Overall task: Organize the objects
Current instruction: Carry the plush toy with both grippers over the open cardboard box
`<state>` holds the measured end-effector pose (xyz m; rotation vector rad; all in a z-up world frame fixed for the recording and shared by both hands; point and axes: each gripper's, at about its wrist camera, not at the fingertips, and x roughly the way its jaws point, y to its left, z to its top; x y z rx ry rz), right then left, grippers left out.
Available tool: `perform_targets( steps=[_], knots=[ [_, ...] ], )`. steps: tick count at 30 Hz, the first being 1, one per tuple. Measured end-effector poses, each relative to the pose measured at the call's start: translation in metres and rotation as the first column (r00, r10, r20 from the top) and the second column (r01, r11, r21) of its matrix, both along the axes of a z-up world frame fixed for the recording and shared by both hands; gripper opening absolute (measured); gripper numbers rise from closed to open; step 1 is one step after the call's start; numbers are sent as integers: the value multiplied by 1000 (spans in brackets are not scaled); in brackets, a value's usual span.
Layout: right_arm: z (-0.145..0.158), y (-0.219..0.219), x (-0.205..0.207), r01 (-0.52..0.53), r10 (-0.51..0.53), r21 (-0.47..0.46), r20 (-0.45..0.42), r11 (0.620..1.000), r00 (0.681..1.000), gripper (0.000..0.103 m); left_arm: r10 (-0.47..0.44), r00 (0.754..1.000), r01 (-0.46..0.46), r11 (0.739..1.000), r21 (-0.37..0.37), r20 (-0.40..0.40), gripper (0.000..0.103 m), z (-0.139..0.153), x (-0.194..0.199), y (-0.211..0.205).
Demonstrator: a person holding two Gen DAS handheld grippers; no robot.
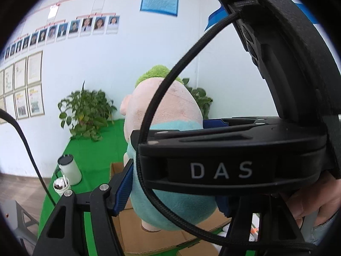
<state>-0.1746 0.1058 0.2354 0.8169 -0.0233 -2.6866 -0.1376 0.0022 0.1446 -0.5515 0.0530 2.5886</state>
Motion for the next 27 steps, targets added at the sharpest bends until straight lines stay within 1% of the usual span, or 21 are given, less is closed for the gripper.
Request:
perform_targets(
  steps=[3, 4, 6, 10, 12, 14, 15, 16, 17, 19, 20, 22, 24, 25, 27],
  knots=[
    [-21, -2, -43, -12, 12, -6, 77, 1000, 997, 78, 8, 997, -9, 1000, 3, 75, 65, -23, -30, -10],
    [-29, -2, -54, -12, 13, -9, 95, 1000, 995, 78, 12, 995, -13, 1000, 2, 102, 65, -32, -48, -18],
    [-51, -4, -76, -14, 17, -18, 144, 1000, 989, 78, 19, 988, -19, 1000, -1, 156, 65, -53, -67, -31],
    [-102, -15, -115, -22, 31, -42, 232, 999, 972, 78, 35, 970, -34, 999, -6, 240, 65, -85, -79, -42],
    [-127, -17, -130, -23, 38, -59, 276, 998, 960, 78, 39, 958, -38, 999, -12, 283, 65, -98, -73, -42],
    [-150, -18, -145, -19, 44, -80, 327, 997, 944, 78, 43, 946, -38, 999, -20, 320, 65, -113, -79, -44],
    [-170, -25, -147, -17, 45, -84, 344, 996, 938, 78, 43, 939, -39, 999, -18, 342, 65, -124, -89, -49],
    [-182, -26, -154, -13, 44, -87, 367, 996, 929, 78, 42, 929, -41, 999, -12, 368, 65, -133, -94, -51],
    [-211, -34, -151, -10, 41, -82, 383, 997, 923, 77, 35, 919, -35, 999, -5, 394, 65, -140, -96, -53],
    [-245, -39, -156, -8, 40, -75, 426, 997, 904, 77, 37, 894, -40, 999, -3, 447, 65, -156, -102, -56],
    [-255, -40, -160, -6, 39, -74, 450, 997, 892, 77, 37, 881, -42, 999, 1, 472, 65, -164, -104, -58],
    [-287, -45, -164, 3, 36, -78, 493, 997, 869, 77, 41, 857, -51, 999, 5, 513, 65, -175, -107, -61],
    [-308, -46, -171, 4, 42, -88, 518, 996, 854, 78, 51, 845, -57, 998, -5, 532, 65, -183, -106, -64],
    [-317, -47, -173, 1, 49, -94, 529, 996, 847, 79, 48, 845, -61, 998, 7, 533, 65, -186, -105, -67],
    [-328, -48, -179, -1, 59, -111, 523, 994, 850, 84, 43, 846, -66, 997, 25, 531, 65, -186, -104, -72]
  ],
)
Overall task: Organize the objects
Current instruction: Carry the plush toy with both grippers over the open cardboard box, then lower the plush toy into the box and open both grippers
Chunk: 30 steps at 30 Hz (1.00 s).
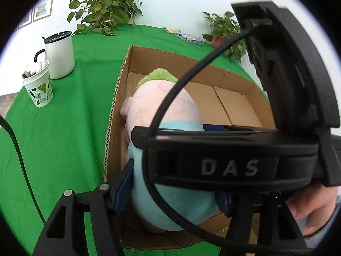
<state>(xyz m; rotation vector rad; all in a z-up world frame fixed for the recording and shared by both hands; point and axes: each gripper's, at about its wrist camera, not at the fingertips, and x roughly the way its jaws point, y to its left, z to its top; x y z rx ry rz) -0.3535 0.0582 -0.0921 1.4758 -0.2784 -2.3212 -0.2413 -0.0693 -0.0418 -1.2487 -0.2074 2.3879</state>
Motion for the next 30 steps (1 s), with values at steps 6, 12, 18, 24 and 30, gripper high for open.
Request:
perform_targets(
  steps=[6, 12, 18, 24, 30],
  knots=[
    [23, 18, 3, 19, -21, -81, -25, 997, 999, 85, 10, 1000, -10, 1000, 6, 2, 65, 1, 5, -2],
    [28, 36, 6, 36, -33, -147, 24, 988, 999, 67, 8, 1000, -8, 1000, -27, 12, 71, 5, 12, 0],
    [-1, 20, 5, 35, -18, -261, 69, 965, 997, 60, 44, 999, -44, 999, -12, -24, 72, 19, 33, -22],
    [-7, 31, 5, 86, -59, -323, 93, 943, 994, 65, 94, 992, -98, 994, -39, -89, 72, 33, 44, -44],
    [-6, 35, 13, 101, -65, -355, 113, 929, 991, 69, 59, 996, -72, 979, 193, 72, 72, 9, 32, -66]
  ],
)
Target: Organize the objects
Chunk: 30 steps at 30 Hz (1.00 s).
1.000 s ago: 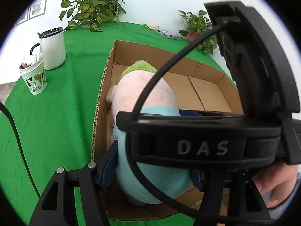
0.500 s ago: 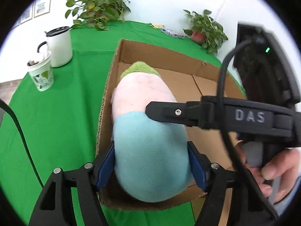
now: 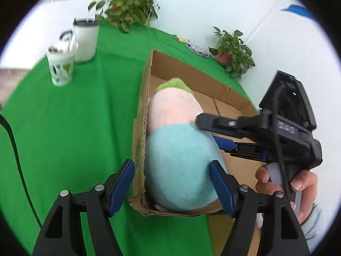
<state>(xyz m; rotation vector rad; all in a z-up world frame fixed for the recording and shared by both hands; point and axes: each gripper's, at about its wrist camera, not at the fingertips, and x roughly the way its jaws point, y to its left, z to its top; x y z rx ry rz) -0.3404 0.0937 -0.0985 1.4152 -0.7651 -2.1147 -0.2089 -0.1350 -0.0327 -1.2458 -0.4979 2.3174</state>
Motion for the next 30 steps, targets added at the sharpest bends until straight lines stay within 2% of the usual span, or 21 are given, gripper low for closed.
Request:
perform_targets(
  steps=[1, 3, 7, 10, 12, 17, 20, 24, 26, 27, 30],
  knots=[
    [7, 2, 5, -6, 6, -2, -14, 1000, 1000, 69, -5, 1000, 5, 1000, 23, 16, 72, -2, 0, -1],
    [22, 13, 20, -6, 6, 6, -50, 1000, 999, 72, -7, 1000, 7, 1000, 17, 13, 72, -4, 3, -2],
    [52, 41, 62, 49, -32, 121, -142, 991, 989, 84, -4, 1000, 4, 1000, 12, 20, 70, -4, 9, -2],
    [60, 63, 95, 106, -68, 198, -186, 974, 980, 84, 16, 999, -16, 1000, 11, 31, 66, -6, 14, -5],
    [63, 76, 115, 131, -88, 218, -198, 967, 976, 84, 17, 999, -17, 1000, 3, 31, 66, -8, 17, -5],
    [68, 104, 168, 149, -98, 211, -233, 966, 968, 86, 30, 999, -33, 998, -61, -42, 64, 3, 24, -1],
    [72, 114, 198, 151, -84, 247, -263, 957, 961, 98, 62, 989, -78, 990, -118, -132, 64, 20, 39, 4],
    [75, 115, 224, 168, -79, 291, -294, 942, 953, 101, 7, 981, -50, 975, -215, -195, 67, 33, 55, 21],
    [76, 114, 236, 178, -78, 311, -309, 934, 948, 101, 1, 984, -51, 960, -277, -181, 67, 28, 55, 27],
    [75, 113, 241, 181, -76, 317, -317, 931, 945, 101, 13, 986, -60, 958, -281, -168, 67, 24, 53, 25],
    [73, 115, 265, 170, -64, 311, -322, 935, 945, 101, 51, 993, -74, 971, -227, -107, 67, 8, 43, 13]
  ],
)
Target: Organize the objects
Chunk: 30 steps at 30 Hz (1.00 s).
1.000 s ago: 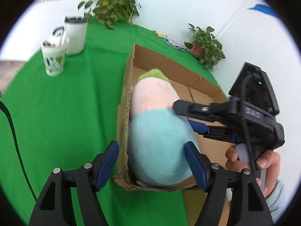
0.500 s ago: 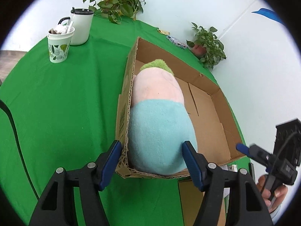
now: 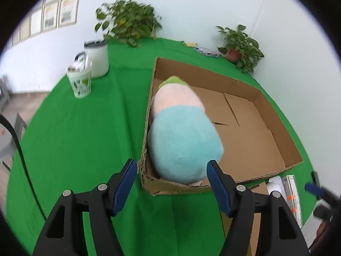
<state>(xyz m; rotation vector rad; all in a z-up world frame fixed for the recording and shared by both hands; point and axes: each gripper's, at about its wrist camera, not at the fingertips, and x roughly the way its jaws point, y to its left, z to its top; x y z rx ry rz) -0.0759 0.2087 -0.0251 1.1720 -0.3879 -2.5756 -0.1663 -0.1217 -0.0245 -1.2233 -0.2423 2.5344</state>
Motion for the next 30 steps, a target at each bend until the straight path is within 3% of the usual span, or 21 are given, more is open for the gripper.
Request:
perform_targets(
  steps=[2, 6, 8, 11, 15, 19, 21, 23, 27, 28, 30],
  knots=[
    [-4, 1, 19, -17, 17, -10, 11, 1000, 1000, 101, -3, 999, 0, 999, 55, 47, 67, -13, -4, -5],
    [-22, 5, 47, -40, 42, -32, 58, 999, 997, 101, -56, 993, 48, 996, 76, 107, 65, -32, -1, 2],
    [-31, 7, 58, -37, 42, -55, 88, 998, 995, 101, -98, 989, 91, 994, 64, 111, 56, -36, 3, 13],
    [-41, 8, 71, -28, 35, -51, 126, 998, 991, 101, -117, 989, 117, 993, 6, 96, 53, -37, 9, 27],
    [-43, 2, 86, -46, 52, -50, 125, 998, 991, 101, -98, 994, 99, 995, -11, 55, 53, -30, 16, 23],
    [-42, -2, 96, -65, 68, -30, 117, 997, 991, 101, -76, 996, 75, 997, -12, -52, 53, -11, 33, 3],
    [-45, -1, 99, -61, 65, -40, 127, 997, 990, 101, -51, 996, 52, 999, 16, -68, 53, -5, 33, -8],
    [-48, 0, 99, -50, 57, -53, 141, 997, 988, 101, -8, 999, 10, 999, 45, -50, 53, -3, 24, -20],
    [-46, -5, 97, -54, 61, -53, 144, 997, 988, 101, 63, 997, -63, 998, -7, 41, 52, -16, -5, -28],
    [-45, -7, 98, -57, 64, -47, 144, 997, 987, 101, 57, 997, -56, 998, -23, 56, 50, -20, -11, -26],
    [-46, -11, 100, -63, 67, -32, 150, 997, 986, 101, 34, 998, -33, 999, -4, 52, 34, -23, -14, -26]
  ],
)
